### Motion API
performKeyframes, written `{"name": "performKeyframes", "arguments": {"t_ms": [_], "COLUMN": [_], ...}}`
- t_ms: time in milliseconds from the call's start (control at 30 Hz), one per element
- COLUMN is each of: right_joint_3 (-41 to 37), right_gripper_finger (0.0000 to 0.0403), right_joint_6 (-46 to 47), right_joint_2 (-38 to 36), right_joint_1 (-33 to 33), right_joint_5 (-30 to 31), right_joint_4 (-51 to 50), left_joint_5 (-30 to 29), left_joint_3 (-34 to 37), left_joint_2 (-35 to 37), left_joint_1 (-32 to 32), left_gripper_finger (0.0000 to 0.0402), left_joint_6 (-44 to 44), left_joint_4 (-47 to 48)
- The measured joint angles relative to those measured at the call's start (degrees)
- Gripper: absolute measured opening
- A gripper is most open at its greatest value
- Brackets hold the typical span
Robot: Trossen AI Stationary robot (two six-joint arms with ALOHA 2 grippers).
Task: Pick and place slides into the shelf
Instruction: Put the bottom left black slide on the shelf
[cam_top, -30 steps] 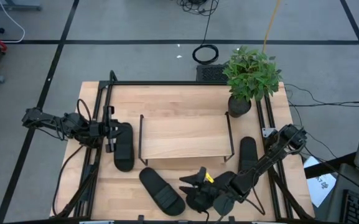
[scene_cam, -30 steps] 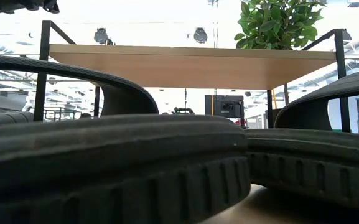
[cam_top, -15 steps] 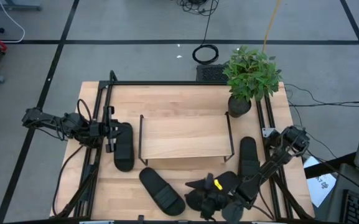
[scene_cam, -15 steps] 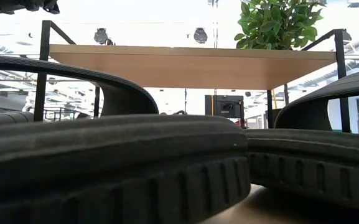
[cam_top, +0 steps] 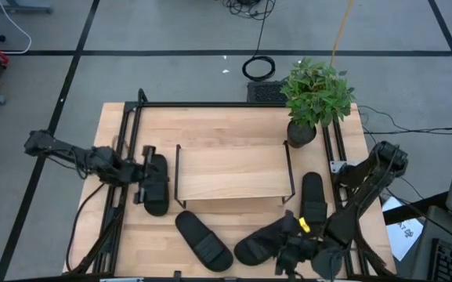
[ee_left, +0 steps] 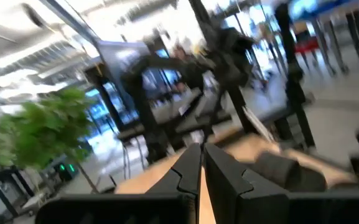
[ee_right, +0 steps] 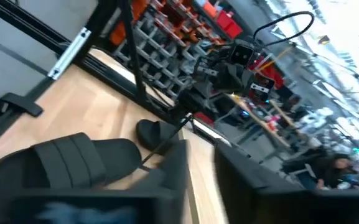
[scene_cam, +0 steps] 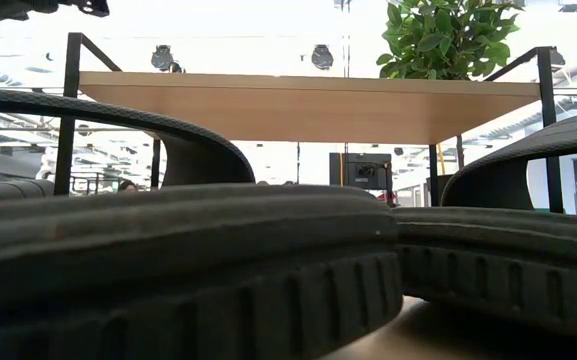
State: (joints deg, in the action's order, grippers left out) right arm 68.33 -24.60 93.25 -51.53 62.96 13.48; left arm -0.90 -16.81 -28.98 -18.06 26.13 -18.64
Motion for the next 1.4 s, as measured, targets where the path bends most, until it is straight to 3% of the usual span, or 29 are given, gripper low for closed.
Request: {"name": "performKeyframes", "arguments": {"t_ms": [67, 133, 300, 533, 633, 800, 1100, 1233, 1400], "right_joint_3": [-2.7, -5.9, -14.6, -24.6, -26.2, -27.7, -29.4, -29.4, -29.4], "right_gripper_finger": [0.0011, 0.0016, 0.0008, 0.0003, 0.0001, 0.0001, 0.0, 0.0, 0.0], "right_joint_6": [0.1, 0.7, -5.7, -12.3, -11.4, -12.9, -14.0, -14.2, -15.2], "right_joint_2": [-2.1, -4.1, -8.2, -14.8, -18.8, -23.6, -25.5, -25.4, -25.4], "right_joint_1": [0.4, 0.8, 1.3, 0.4, 0.3, 0.2, 0.0, 0.0, 0.0], "right_joint_5": [0.0, 0.0, 0.0, -0.1, 0.0, -0.1, 0.0, 0.0, 0.0], "right_joint_4": [0.0, 2.0, 15.1, 29.7, 30.1, 28.8, 26.1, 26.1, 26.1], "left_joint_5": [-0.9, -2.6, -9.4, -24.5, -25.2, -20.2, -35.0, -35.1, -34.7], "left_joint_3": [-2.5, -5.7, -14.7, -28.4, -33.3, -39.1, -46.6, -51.0, -57.6], "left_joint_2": [-5.1, -10.4, -23.8, -38.0, -41.8, -48.7, -66.4, -72.5, -76.4], "left_joint_1": [-1.4, -2.9, -7.2, -11.5, -12.0, -12.5, -15.8, -16.7, -17.1], "left_gripper_finger": [0.0026, 0.0026, 0.0026, 0.0026, 0.0026, 0.0026, 0.0026, 0.0026, 0.003], "left_joint_6": [1.1, 1.7, 5.1, 9.5, 9.7, 5.7, 8.3, 5.7, 0.0], "left_joint_4": [-0.5, -0.4, 0.7, 3.4, 6.0, 8.2, 10.0, 12.6, 22.7]}}
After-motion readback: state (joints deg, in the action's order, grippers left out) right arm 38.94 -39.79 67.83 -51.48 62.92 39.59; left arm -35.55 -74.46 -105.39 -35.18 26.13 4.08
